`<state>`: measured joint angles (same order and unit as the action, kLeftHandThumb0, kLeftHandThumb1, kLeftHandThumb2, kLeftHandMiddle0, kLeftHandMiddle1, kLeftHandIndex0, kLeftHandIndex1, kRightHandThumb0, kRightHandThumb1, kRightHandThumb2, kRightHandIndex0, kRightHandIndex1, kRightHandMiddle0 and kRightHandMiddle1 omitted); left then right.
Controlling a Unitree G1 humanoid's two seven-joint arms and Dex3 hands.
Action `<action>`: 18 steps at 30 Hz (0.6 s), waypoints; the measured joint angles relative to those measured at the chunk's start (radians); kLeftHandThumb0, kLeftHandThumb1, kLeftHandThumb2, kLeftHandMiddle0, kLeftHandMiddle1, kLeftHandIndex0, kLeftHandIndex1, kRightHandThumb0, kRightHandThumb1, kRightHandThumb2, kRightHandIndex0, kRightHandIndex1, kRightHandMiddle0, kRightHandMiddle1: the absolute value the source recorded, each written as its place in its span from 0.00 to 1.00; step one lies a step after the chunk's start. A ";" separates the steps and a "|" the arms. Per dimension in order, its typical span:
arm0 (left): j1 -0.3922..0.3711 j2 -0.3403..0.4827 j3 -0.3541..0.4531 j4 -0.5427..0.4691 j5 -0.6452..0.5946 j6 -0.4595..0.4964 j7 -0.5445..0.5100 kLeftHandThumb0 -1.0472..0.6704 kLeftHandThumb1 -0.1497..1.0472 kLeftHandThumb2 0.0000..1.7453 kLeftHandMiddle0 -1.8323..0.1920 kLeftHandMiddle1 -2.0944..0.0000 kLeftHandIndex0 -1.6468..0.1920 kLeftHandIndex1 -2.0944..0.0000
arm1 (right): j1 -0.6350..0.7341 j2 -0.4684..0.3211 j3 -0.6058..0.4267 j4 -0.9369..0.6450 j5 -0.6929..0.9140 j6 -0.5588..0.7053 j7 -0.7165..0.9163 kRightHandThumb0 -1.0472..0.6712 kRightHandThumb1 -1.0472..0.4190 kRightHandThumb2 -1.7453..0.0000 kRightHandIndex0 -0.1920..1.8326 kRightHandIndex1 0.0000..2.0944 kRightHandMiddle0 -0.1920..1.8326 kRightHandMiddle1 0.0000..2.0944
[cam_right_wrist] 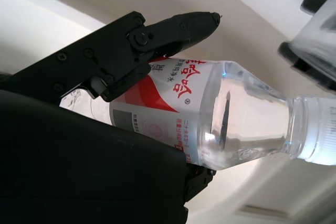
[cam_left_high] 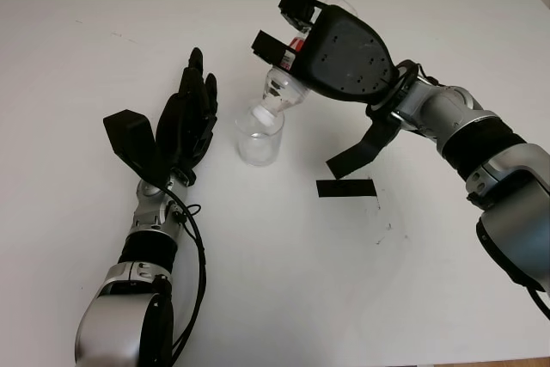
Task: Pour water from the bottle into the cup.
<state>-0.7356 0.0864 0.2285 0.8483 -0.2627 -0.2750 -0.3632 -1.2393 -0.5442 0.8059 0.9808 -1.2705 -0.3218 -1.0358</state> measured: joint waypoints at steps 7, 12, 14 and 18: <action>0.001 0.002 0.000 0.000 -0.001 0.001 -0.006 0.12 1.00 0.46 1.00 1.00 1.00 1.00 | 0.115 0.043 -0.259 -0.087 0.376 -0.075 0.123 0.33 0.00 0.76 0.82 1.00 0.63 1.00; 0.002 0.003 -0.001 -0.003 -0.002 0.004 -0.007 0.12 1.00 0.46 1.00 1.00 1.00 1.00 | 0.276 0.088 -0.440 -0.307 0.657 -0.034 0.414 0.36 0.00 0.79 0.82 1.00 0.64 1.00; 0.003 0.003 -0.001 -0.007 -0.004 0.008 -0.009 0.12 1.00 0.46 1.00 1.00 1.00 1.00 | 0.371 0.099 -0.499 -0.444 0.734 0.013 0.517 0.37 0.00 0.79 0.79 1.00 0.62 1.00; 0.010 0.008 0.000 -0.020 -0.009 0.022 -0.011 0.12 1.00 0.45 1.00 1.00 1.00 1.00 | 0.549 0.132 -0.605 -0.692 0.874 0.123 0.680 0.39 0.00 0.78 0.74 1.00 0.58 1.00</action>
<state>-0.7251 0.0939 0.2282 0.8281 -0.2721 -0.2531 -0.3745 -0.6907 -0.4124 0.2006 0.2893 -0.3966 -0.1986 -0.3555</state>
